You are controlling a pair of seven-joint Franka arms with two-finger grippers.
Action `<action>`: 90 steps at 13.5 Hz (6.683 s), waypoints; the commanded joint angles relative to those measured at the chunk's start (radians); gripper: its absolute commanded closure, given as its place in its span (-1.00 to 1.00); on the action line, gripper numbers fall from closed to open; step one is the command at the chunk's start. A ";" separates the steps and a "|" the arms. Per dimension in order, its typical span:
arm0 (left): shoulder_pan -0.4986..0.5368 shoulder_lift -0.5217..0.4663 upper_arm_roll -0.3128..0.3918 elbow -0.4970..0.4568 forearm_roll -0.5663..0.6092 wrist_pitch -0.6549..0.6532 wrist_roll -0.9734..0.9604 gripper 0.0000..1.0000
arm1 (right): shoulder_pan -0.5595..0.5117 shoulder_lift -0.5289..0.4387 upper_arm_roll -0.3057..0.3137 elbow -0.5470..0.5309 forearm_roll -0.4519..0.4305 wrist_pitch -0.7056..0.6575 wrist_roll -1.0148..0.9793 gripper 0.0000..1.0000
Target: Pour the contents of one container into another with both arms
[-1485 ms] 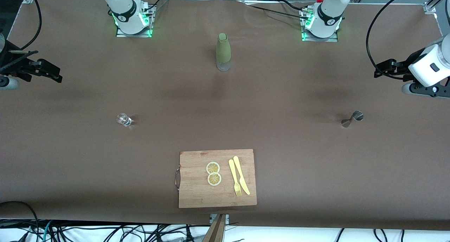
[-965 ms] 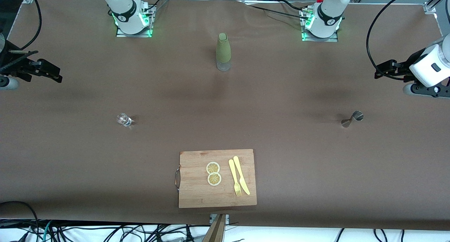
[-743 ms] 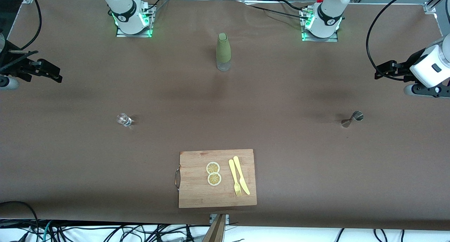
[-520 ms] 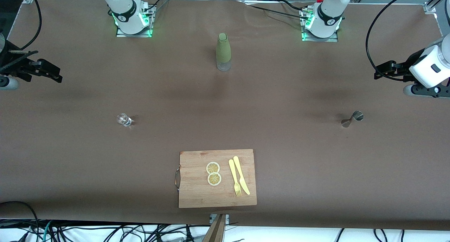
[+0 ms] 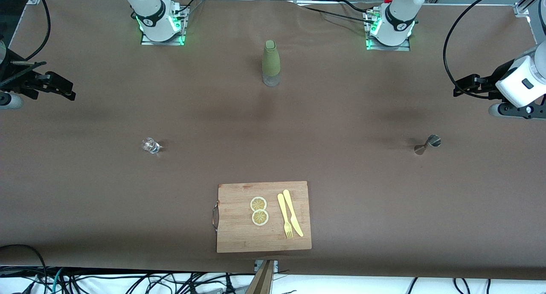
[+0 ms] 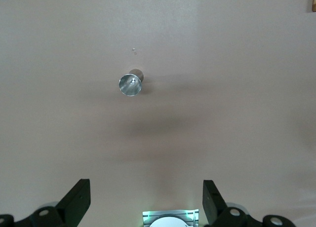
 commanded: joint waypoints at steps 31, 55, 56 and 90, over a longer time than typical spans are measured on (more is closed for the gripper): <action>-0.007 0.003 -0.020 0.002 0.021 0.018 0.005 -1.00 | -0.002 -0.001 0.001 0.003 0.013 -0.004 0.007 -1.00; 0.345 0.078 -0.017 0.085 -0.191 0.058 0.697 -1.00 | -0.071 0.158 -0.004 0.009 0.087 0.002 -0.565 -1.00; 0.373 0.080 -0.018 0.086 -0.193 0.064 0.760 -1.00 | -0.075 0.175 -0.004 0.009 0.099 0.002 -0.606 -1.00; 0.752 0.666 -0.027 0.011 -0.800 -0.146 2.264 -1.00 | -0.290 0.804 -0.014 -0.107 1.119 0.061 -2.483 -1.00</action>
